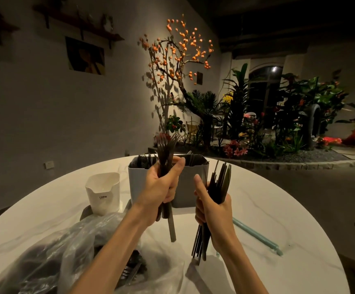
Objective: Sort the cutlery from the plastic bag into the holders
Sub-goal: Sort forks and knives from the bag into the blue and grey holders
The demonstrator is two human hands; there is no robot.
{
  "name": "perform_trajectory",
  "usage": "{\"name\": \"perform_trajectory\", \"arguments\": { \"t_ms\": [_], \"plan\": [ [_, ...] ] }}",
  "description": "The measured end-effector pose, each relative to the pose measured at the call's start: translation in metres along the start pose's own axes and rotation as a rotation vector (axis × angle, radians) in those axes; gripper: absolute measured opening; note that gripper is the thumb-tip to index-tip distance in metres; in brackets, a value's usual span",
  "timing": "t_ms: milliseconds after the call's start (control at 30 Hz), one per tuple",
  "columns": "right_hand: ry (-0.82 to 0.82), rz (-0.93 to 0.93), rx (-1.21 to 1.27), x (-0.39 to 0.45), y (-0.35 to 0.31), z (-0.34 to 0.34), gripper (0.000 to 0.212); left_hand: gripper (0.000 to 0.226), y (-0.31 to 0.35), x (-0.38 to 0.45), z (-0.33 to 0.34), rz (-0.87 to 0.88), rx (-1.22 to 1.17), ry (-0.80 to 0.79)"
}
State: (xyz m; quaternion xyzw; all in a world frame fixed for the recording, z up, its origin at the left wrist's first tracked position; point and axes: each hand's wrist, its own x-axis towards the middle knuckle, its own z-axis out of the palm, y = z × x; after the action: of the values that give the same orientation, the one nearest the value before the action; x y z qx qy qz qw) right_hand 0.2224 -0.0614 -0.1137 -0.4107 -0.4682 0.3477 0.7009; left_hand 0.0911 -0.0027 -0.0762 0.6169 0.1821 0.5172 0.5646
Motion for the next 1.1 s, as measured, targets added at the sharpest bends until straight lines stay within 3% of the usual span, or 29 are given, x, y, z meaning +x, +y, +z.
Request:
{"name": "perform_trajectory", "arguments": {
  "t_ms": [167,333,433,633,867,967,1100],
  "plan": [
    [-0.032,-0.073,-0.037,0.001,0.002,0.001,0.038,0.042,-0.022,-0.005,0.01,0.081,0.123,0.133],
    [-0.085,-0.12,-0.233,-0.001,0.023,0.007,0.027,0.052,-0.071,-0.032,0.001,-0.189,0.145,0.143],
    [-0.076,-0.088,-0.293,-0.001,0.029,0.008,0.036,0.049,-0.076,-0.029,-0.002,-0.307,0.123,0.196],
    [0.015,-0.169,-0.184,0.001,0.028,0.006,0.036,0.04,-0.067,-0.022,-0.009,-0.136,0.094,0.092],
    [0.038,0.0,-0.277,-0.006,0.054,0.008,0.04,0.053,-0.083,-0.033,-0.014,-0.467,0.096,0.203],
    [0.02,-0.054,-0.227,-0.006,0.049,0.012,0.036,0.049,-0.078,-0.03,-0.015,-0.408,0.031,0.276],
    [0.087,-0.204,-0.204,0.0,0.042,0.009,0.017,0.047,-0.068,-0.026,-0.01,-0.264,0.028,0.306]
  ]
}}
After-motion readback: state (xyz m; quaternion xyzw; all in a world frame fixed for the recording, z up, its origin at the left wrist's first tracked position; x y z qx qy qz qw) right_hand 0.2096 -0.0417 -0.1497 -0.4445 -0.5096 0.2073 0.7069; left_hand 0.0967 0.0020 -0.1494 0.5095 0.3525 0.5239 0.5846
